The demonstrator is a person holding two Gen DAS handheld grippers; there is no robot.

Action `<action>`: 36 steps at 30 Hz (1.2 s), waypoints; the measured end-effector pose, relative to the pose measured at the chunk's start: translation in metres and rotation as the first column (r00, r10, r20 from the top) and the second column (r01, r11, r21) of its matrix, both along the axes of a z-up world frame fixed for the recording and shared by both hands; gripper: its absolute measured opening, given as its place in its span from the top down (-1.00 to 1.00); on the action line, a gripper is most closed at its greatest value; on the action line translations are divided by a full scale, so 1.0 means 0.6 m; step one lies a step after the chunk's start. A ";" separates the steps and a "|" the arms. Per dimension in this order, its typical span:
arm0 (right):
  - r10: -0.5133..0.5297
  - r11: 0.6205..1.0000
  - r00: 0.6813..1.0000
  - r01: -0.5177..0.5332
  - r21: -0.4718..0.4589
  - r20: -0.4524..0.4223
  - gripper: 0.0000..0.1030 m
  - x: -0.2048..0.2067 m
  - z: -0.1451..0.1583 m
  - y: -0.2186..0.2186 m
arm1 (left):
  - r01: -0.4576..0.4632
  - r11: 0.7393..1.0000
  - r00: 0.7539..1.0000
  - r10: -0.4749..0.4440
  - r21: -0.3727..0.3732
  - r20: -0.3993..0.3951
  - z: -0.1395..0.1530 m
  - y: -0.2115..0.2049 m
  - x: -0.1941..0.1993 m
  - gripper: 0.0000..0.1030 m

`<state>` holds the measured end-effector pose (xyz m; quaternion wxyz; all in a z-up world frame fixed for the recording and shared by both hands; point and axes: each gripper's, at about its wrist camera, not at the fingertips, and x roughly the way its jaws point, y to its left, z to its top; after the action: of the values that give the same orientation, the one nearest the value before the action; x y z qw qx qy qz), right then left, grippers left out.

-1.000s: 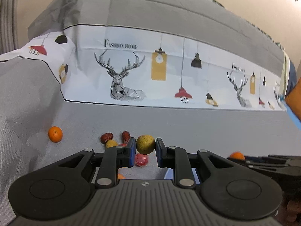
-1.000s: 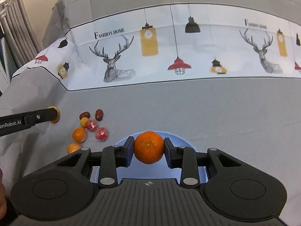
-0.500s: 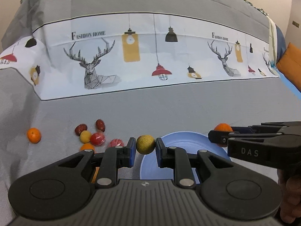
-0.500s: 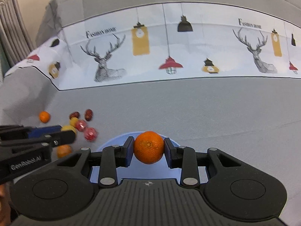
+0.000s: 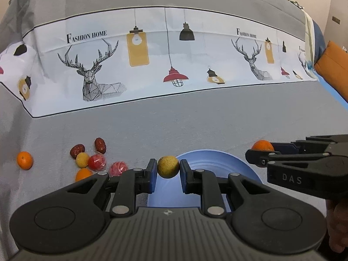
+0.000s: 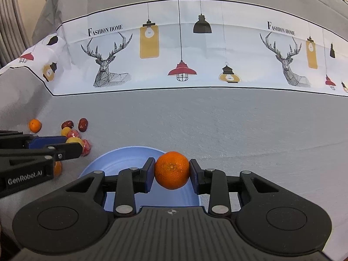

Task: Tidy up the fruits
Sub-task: 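Carry the yellow fruit and the mandarin over the blue plate with both grippers, then open both grippers to drop the yellow fruit and mandarin onto the plate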

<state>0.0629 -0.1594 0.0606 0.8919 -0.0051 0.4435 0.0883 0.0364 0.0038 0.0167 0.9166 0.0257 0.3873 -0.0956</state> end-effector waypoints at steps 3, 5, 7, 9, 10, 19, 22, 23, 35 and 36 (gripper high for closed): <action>0.006 1.000 1.000 -0.006 -0.003 -0.001 0.31 -0.001 0.000 0.001 | 0.001 1.000 1.000 -0.001 0.001 -0.009 -0.002 0.000 0.001 0.53; 0.008 1.000 1.000 -0.008 -0.005 -0.003 0.31 -0.001 0.000 0.000 | 0.010 1.000 1.000 -0.010 0.008 -0.012 -0.003 -0.003 0.002 0.53; 0.010 1.000 1.000 -0.010 -0.005 -0.005 0.31 -0.001 0.000 0.000 | 0.016 1.000 1.000 -0.016 0.016 -0.013 -0.004 -0.006 0.001 0.53; 0.012 1.000 1.000 -0.012 -0.005 -0.005 0.31 -0.002 0.001 0.001 | 0.020 1.000 1.000 -0.020 0.018 -0.015 -0.004 -0.007 0.001 0.53; 0.013 1.000 1.000 -0.013 -0.007 -0.006 0.31 -0.002 0.001 0.001 | 0.020 1.000 1.000 -0.020 0.017 -0.016 -0.005 -0.006 0.000 0.53; 0.022 1.000 1.000 -0.023 -0.018 -0.015 0.31 -0.002 -0.003 0.002 | 0.033 0.999 0.999 -0.033 0.018 -0.018 -0.009 -0.010 0.000 0.53; 0.027 0.999 0.999 -0.028 -0.020 -0.016 0.31 -0.002 -0.004 0.004 | 0.036 0.999 0.999 -0.036 0.015 -0.019 -0.010 -0.010 -0.001 0.53; 0.030 0.999 0.999 -0.030 -0.020 -0.016 0.31 -0.002 -0.004 0.004 | 0.038 0.999 0.999 -0.037 0.015 -0.019 -0.010 -0.010 -0.001 0.53; 0.027 0.999 0.999 -0.028 -0.034 -0.020 -0.08 -0.004 -0.004 0.007 | 0.061 0.997 0.998 -0.062 -0.038 -0.023 -0.007 -0.010 -0.004 0.14; 0.024 0.999 1.000 -0.024 -0.038 -0.015 -0.10 -0.004 -0.003 0.006 | 0.063 0.997 0.998 -0.064 -0.039 -0.018 -0.006 -0.010 -0.005 0.14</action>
<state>0.0606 -0.1556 0.0586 0.8873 -0.0266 0.4514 0.0906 0.0337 -0.0022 0.0132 0.9098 0.0195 0.3930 -0.1321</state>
